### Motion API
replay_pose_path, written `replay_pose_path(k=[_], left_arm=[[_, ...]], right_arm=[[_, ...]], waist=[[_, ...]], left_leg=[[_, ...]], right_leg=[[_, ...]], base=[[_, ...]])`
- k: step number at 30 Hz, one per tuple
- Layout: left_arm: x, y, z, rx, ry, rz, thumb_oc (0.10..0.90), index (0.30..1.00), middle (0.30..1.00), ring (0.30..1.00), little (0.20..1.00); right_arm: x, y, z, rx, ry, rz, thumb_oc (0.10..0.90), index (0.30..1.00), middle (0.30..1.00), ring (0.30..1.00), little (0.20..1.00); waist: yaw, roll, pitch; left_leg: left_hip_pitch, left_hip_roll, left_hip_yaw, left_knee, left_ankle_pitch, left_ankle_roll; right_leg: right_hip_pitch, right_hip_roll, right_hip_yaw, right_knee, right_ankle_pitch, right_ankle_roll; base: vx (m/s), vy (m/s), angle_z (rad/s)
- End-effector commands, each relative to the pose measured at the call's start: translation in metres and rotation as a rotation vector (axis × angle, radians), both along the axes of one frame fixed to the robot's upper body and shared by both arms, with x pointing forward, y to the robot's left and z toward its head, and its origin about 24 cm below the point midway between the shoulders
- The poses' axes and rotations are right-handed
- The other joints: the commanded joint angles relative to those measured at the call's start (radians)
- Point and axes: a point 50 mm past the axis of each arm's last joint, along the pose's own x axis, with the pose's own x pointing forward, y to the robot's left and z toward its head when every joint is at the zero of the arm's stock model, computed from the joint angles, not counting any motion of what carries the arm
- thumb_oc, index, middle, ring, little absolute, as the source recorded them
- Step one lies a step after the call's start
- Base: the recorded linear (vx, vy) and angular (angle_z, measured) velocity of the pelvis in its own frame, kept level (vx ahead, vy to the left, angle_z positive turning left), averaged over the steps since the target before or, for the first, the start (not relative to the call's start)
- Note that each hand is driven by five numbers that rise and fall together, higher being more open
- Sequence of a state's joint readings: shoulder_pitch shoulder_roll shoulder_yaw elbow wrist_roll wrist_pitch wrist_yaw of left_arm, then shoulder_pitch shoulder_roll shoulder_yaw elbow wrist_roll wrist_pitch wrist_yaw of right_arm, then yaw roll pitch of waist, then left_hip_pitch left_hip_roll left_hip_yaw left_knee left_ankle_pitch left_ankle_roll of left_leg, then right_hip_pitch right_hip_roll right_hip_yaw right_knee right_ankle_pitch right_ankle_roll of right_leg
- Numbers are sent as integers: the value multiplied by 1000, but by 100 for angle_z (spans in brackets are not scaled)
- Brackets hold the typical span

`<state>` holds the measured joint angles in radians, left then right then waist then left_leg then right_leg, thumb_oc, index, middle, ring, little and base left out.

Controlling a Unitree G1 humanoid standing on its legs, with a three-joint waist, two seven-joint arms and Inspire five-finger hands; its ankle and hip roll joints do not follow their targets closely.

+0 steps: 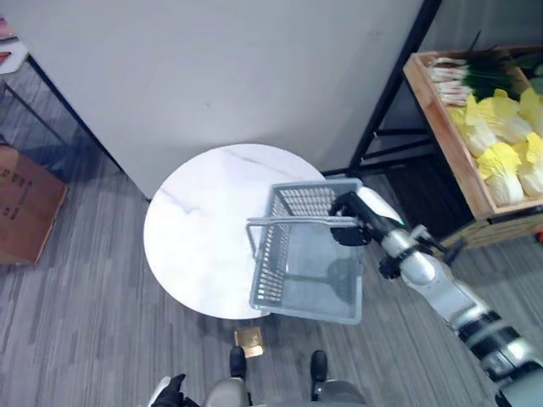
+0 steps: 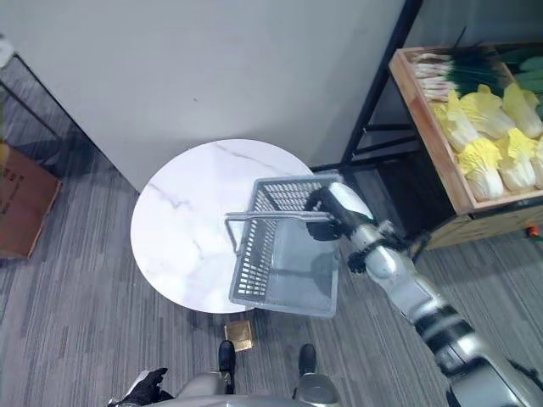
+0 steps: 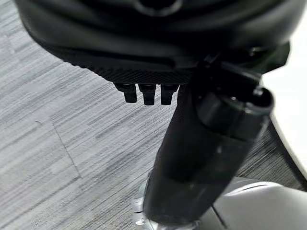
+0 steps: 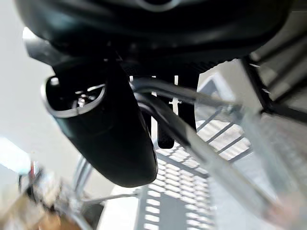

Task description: Get the vegetables into the basket

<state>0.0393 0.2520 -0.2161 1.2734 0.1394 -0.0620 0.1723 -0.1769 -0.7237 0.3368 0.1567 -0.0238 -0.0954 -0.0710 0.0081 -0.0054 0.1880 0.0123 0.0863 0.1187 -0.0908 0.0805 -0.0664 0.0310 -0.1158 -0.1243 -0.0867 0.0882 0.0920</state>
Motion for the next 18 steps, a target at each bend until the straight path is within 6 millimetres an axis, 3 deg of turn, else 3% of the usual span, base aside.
replay_pose_path(k=[1, 11, 18], left_arm=[[3, 18, 4, 77, 46, -52, 900, 1000, 1000, 1000, 1000], [17, 19, 8, 101, -10, -76, 900, 1000, 1000, 1000, 1000], [31, 25, 13, 134, -59, -71, 900, 1000, 1000, 1000, 1000]], right_arm=[[24, 24, 93, 160, -404, 130, 400, 300, 300, 300, 300], [9, 0, 88, 297, -455, -14, 400, 300, 300, 300, 300], [2, -11, 85, 335, -501, -99, 400, 300, 300, 300, 300]], waist=[[13, -35, -66], [-20, -45, -55], [-48, -67, -33]], left_leg=[[56, 27, 28, 4, -60, -32], [75, -8, 70, 4, -84, 3], [56, -37, 136, 4, -86, 23]], right_leg=[[-21, -76, 5, 0, 37, 81], [-63, -113, 41, 51, 70, 112], [-144, -139, 91, 53, 186, 154]], base=[[-6, 70, -26], [-25, 97, -10], [-82, 113, -25]])
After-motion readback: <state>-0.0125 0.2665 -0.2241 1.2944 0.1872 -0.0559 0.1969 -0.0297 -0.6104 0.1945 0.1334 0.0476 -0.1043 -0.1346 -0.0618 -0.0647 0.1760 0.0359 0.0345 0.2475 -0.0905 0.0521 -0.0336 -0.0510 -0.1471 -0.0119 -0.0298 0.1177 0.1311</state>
